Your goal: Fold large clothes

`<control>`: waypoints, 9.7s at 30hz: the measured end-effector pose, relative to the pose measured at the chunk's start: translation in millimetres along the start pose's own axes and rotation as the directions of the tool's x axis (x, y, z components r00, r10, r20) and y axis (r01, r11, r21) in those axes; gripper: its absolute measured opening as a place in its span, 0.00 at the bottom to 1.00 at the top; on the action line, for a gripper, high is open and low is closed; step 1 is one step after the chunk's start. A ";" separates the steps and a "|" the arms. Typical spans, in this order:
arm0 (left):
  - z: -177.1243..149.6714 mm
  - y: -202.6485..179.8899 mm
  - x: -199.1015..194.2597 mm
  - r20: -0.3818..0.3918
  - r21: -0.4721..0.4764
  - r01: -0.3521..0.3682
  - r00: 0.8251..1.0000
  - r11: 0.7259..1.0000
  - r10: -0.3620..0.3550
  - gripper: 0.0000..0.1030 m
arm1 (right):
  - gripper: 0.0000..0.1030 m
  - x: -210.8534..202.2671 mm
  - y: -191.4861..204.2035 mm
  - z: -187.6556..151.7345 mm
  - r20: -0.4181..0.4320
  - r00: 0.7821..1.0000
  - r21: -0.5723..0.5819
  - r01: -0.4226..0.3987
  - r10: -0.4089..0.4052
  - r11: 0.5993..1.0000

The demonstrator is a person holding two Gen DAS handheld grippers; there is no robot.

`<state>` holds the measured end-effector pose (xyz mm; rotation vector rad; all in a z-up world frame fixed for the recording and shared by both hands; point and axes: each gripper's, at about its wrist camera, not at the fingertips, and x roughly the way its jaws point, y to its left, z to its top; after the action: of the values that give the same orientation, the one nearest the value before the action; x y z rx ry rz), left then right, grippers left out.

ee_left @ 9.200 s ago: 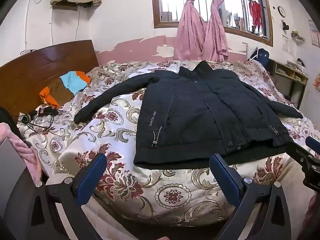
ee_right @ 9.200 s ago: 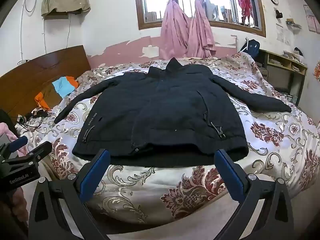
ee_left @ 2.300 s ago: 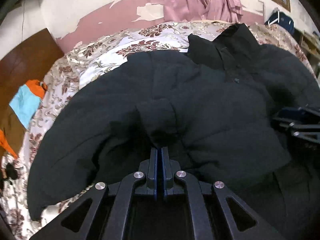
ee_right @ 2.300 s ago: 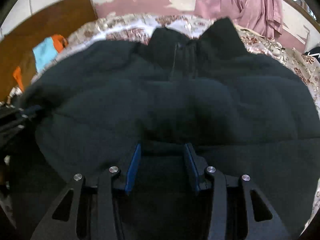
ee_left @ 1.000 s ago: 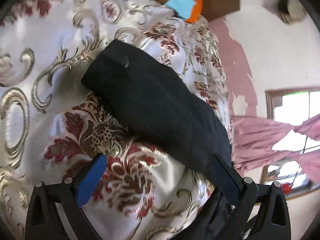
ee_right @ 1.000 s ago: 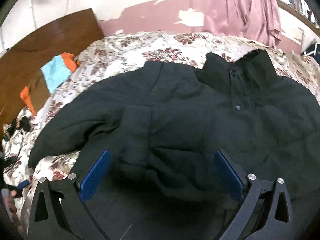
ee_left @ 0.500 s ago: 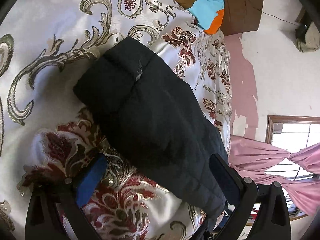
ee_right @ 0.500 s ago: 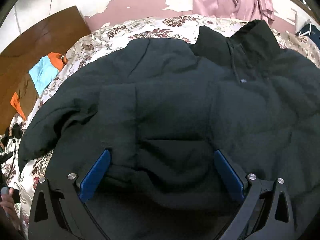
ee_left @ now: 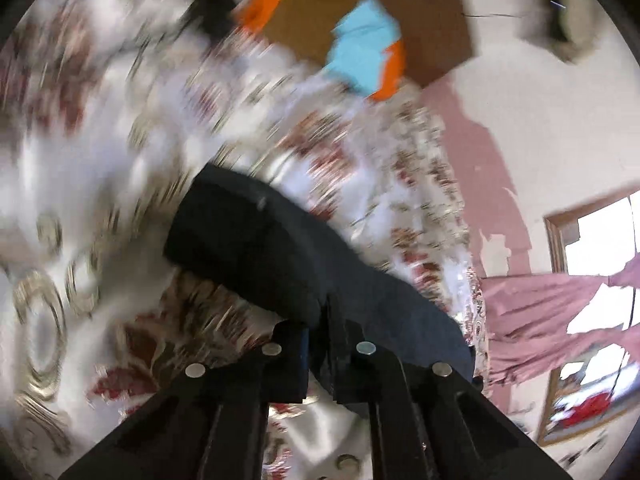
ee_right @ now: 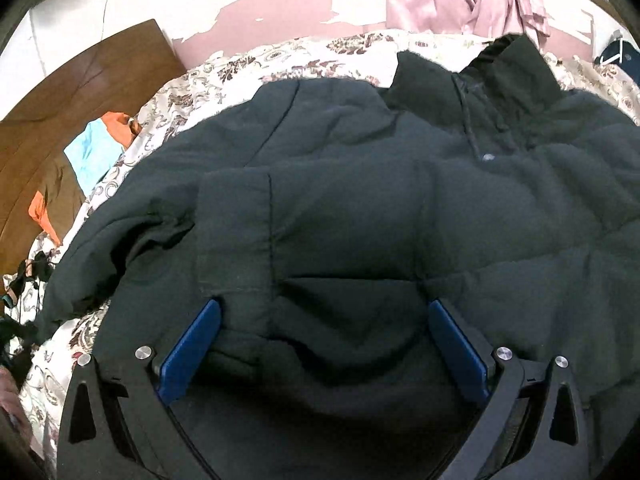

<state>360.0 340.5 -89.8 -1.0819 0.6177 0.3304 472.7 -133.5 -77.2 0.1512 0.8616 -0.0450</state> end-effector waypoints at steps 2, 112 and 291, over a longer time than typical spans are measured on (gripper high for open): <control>1.9 -30.2 -20.7 0.082 0.128 0.000 0.997 0.992 -0.011 0.06 | 0.99 -11.2 -3.3 3.1 -0.001 1.000 -0.017 -0.006 0.006 1.000; -317.9 -263.1 126.0 -0.054 0.969 -0.012 0.965 0.245 0.258 1.00 | 0.50 -12.9 -211.7 22.6 0.060 0.964 -0.230 0.266 -0.259 0.936; -335.9 -394.5 219.8 -0.372 0.852 0.321 0.927 0.414 0.048 0.92 | 0.81 35.5 -225.5 150.4 0.070 0.996 -0.132 0.068 -0.059 0.989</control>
<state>642.1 -145.0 -51.4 -0.0778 0.8619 -0.3745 586.2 -378.3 -33.4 -0.0042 0.8012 -0.0515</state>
